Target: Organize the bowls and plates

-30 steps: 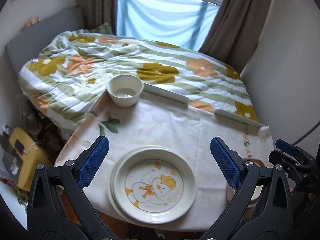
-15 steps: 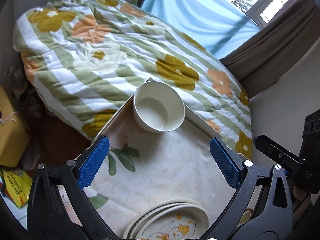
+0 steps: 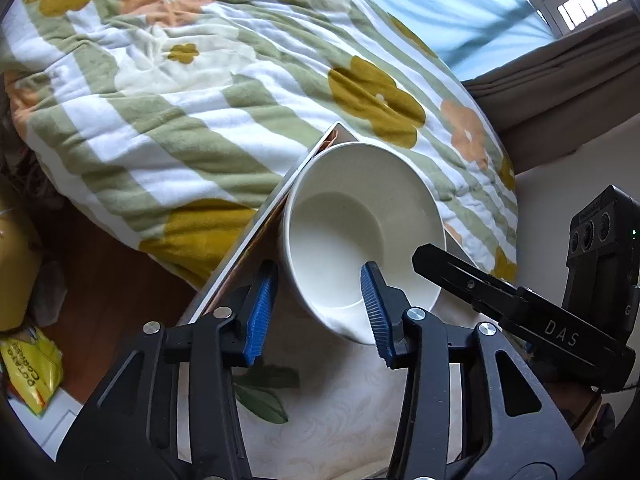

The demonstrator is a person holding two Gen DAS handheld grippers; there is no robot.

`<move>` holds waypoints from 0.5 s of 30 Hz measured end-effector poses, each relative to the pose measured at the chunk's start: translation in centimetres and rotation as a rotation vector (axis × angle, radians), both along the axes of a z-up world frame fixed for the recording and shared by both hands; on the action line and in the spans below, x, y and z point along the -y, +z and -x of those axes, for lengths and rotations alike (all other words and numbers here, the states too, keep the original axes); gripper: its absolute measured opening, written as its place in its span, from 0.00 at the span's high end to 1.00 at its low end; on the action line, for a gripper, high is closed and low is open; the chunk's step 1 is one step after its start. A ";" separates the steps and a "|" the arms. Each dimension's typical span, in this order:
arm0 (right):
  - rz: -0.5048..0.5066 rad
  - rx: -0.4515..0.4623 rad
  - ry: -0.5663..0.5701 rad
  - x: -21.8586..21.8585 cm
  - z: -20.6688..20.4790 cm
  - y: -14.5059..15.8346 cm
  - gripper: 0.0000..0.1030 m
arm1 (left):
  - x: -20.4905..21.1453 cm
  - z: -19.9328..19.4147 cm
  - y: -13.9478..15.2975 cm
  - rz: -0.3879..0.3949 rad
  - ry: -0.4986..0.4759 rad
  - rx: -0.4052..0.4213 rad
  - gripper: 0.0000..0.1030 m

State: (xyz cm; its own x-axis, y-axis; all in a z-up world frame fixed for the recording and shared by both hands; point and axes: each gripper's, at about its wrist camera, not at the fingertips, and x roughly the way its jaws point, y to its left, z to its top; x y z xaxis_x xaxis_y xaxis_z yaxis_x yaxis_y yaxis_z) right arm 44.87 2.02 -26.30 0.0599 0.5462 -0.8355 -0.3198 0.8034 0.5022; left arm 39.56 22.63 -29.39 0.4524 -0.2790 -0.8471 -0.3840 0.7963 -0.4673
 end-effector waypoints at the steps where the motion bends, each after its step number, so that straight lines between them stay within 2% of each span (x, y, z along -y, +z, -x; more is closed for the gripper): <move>1: -0.001 -0.004 -0.002 -0.1 -0.2 -0.1 0.58 | -0.1 -0.2 -0.3 -0.002 -0.001 -0.003 0.65; 2: 0.002 -0.004 -0.003 -0.2 -0.3 -0.2 0.63 | -0.1 -0.2 -0.3 -0.009 -0.002 -0.006 0.66; 4: 0.007 -0.004 0.000 -0.5 -0.6 -0.4 0.70 | -0.4 -0.3 -0.6 -0.030 0.005 -0.019 0.78; 5: 0.009 -0.005 -0.001 -0.5 -0.7 -0.5 0.74 | -0.5 -0.3 -0.7 -0.034 0.007 -0.023 0.80; 8: 0.016 -0.012 0.001 -1.0 -0.9 -1.0 0.86 | -0.7 -0.4 -0.8 -0.028 0.006 -0.024 0.81; 15: 0.016 0.005 -0.006 -0.9 -0.5 -1.1 0.86 | 0.2 -0.2 -0.1 -0.080 -0.023 -0.009 0.81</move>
State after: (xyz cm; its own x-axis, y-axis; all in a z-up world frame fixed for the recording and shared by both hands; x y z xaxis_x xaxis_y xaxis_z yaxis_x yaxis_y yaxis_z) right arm 45.33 2.96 -27.36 0.0671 0.5321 -0.8440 -0.3172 0.8134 0.4876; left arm 39.72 22.44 -29.48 0.4391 -0.2206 -0.8709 -0.3690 0.8396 -0.3987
